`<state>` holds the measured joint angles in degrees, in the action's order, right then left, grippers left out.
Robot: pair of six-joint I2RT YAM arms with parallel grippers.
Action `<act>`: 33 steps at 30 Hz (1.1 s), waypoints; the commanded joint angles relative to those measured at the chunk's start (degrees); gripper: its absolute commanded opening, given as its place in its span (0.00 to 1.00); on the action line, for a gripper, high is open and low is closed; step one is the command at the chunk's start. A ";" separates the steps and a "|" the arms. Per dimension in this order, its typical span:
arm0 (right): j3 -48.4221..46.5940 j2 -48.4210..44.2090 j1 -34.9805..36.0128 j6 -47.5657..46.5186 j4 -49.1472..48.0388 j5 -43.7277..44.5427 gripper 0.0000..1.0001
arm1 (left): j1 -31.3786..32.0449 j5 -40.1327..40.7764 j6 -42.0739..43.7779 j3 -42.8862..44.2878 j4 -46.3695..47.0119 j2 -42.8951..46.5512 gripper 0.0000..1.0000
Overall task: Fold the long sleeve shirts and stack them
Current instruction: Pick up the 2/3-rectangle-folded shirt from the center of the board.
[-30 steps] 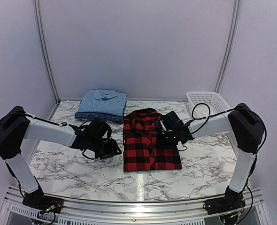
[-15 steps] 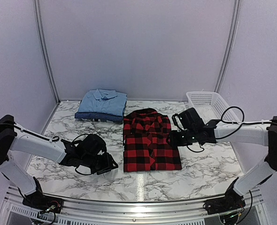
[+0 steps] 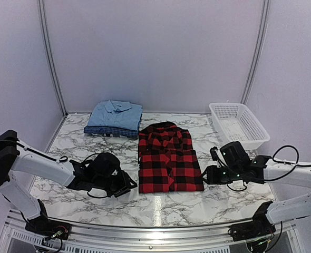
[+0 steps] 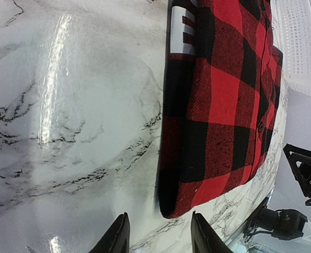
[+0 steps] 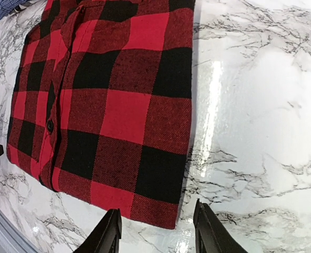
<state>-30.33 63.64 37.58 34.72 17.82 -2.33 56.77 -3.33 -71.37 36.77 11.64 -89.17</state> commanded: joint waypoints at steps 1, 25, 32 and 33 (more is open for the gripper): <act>1.29 -0.79 -0.62 1.21 0.72 -2.40 0.42 | 0.89 0.36 -2.01 -0.77 2.19 -1.80 0.40; 5.10 5.98 -0.23 2.24 -3.15 -7.14 0.30 | 2.25 -1.78 -2.43 2.78 2.60 -8.85 0.29; 5.34 7.29 -0.20 2.68 -4.86 -7.78 0.28 | 2.46 -3.50 -2.43 2.34 2.60 -9.14 0.29; 5.43 7.43 -0.17 2.71 -5.16 -7.90 0.28 | 2.46 -3.64 -2.45 2.19 2.60 -9.19 0.29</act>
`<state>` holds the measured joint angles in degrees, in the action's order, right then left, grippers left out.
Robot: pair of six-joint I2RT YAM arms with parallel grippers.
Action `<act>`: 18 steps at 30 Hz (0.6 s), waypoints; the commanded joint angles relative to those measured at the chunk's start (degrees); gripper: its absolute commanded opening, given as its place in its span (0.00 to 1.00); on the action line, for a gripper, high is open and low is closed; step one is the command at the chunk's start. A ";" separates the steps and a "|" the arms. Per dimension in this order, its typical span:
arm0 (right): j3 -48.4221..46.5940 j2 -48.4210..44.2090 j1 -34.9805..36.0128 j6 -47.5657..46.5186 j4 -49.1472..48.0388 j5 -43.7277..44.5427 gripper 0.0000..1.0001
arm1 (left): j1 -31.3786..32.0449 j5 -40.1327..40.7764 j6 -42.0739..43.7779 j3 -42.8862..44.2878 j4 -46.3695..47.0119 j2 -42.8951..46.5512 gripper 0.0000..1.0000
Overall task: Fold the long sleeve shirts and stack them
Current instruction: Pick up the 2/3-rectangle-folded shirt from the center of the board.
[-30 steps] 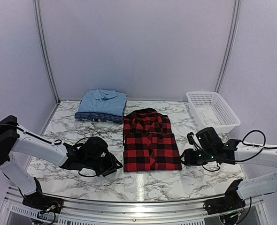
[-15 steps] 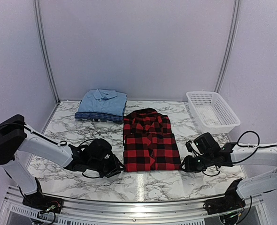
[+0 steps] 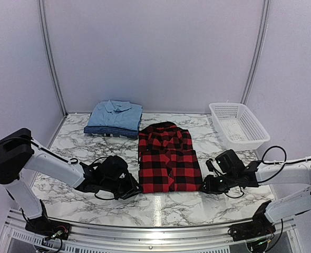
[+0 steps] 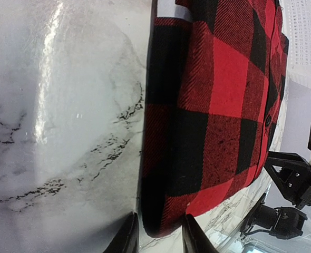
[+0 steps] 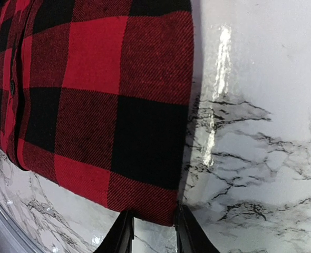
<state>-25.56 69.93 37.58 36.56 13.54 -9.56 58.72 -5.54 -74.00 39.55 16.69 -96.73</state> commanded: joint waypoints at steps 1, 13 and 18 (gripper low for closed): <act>0.75 1.25 -0.17 0.95 -1.03 -0.71 0.27 | 0.52 -1.66 0.21 -0.63 -2.45 -1.70 0.29; 0.82 1.18 -0.19 1.43 -1.66 -0.22 0.10 | 0.52 -0.53 0.14 1.84 -2.45 -4.17 0.14; -0.24 0.17 0.15 1.25 -0.49 0.43 0.00 | 0.52 0.94 1.87 1.77 -2.49 -3.92 0.00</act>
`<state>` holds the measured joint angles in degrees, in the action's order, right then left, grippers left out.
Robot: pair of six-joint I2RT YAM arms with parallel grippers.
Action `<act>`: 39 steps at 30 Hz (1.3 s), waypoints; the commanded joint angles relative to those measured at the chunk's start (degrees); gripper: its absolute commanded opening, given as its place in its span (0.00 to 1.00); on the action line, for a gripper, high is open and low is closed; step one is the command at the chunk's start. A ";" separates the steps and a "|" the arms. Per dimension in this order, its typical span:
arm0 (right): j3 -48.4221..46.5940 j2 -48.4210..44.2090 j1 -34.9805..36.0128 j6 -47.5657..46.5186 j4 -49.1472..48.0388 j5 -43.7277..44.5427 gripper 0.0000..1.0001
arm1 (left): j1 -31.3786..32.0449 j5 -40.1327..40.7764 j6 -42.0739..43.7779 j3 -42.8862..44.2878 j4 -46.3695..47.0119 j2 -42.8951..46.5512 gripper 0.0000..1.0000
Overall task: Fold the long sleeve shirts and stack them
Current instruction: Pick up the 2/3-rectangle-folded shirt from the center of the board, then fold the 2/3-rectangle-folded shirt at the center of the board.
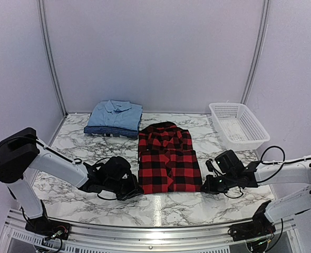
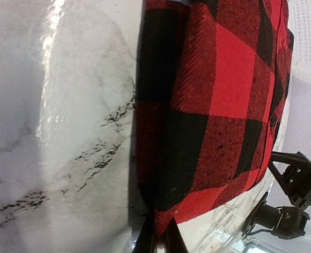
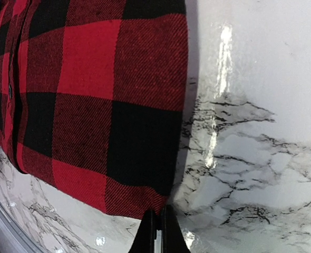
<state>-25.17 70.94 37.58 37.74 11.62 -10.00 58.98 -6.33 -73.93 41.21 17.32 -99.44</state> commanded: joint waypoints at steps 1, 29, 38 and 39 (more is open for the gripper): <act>-0.74 -1.47 0.39 0.12 1.86 1.17 0.00 | 0.26 1.53 2.18 0.10 -3.15 -0.98 0.00; -22.88 -14.37 12.04 3.96 26.52 17.57 0.00 | 2.96 15.80 13.49 14.42 -31.21 18.47 0.00; -45.22 23.14 -10.36 -12.85 8.48 5.90 0.00 | -21.12 0.23 28.95 42.21 -28.91 -8.84 0.00; -48.74 27.89 -11.46 -13.46 7.44 5.78 0.00 | -22.53 -0.72 30.06 46.55 -28.69 -13.18 0.00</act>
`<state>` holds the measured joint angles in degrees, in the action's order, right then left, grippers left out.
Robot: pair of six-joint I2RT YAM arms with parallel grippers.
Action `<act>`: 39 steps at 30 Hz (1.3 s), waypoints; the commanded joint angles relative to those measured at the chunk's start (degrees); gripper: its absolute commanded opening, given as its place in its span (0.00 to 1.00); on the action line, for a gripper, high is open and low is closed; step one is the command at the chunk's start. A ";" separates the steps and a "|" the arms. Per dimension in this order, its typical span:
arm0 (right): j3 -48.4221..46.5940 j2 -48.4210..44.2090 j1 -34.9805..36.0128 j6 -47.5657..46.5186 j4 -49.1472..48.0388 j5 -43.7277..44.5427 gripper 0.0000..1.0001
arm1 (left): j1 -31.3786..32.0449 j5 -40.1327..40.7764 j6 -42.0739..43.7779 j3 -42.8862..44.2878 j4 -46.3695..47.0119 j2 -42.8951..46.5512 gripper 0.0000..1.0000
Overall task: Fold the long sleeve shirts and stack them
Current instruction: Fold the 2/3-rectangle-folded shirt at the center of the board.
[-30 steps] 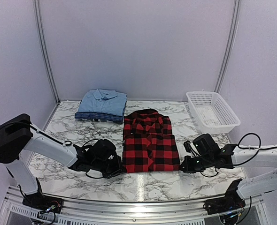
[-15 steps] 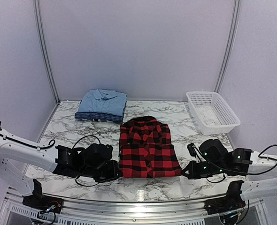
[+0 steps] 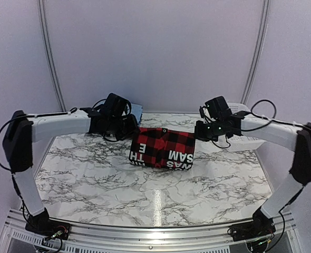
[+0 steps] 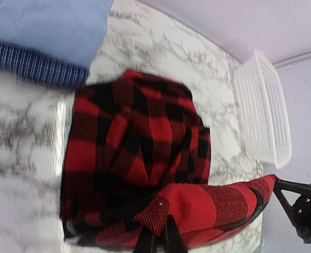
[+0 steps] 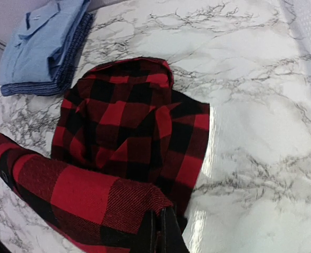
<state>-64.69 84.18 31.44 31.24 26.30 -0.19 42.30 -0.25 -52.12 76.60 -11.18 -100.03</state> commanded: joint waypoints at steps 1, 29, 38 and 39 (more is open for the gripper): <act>-13.83 19.40 -6.47 -7.51 -7.96 -3.60 0.00 | -7.27 -7.73 9.00 14.87 0.19 -17.02 0.00; 5.36 11.87 -7.55 -8.95 -14.53 -4.42 0.00 | 8.47 12.13 -8.87 -20.01 18.58 0.41 0.00; 3.52 9.44 -7.54 -9.07 -11.52 -1.54 0.00 | 8.22 11.75 -3.21 -11.48 13.74 -0.60 0.00; 3.24 9.81 -7.58 -9.09 -11.65 -1.12 0.00 | 7.92 11.58 -2.49 -10.59 13.61 -1.11 0.00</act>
<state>-59.00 94.26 24.05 22.72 13.28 -4.97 51.05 8.78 -58.54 62.57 5.82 -100.82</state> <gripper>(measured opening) 0.002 0.008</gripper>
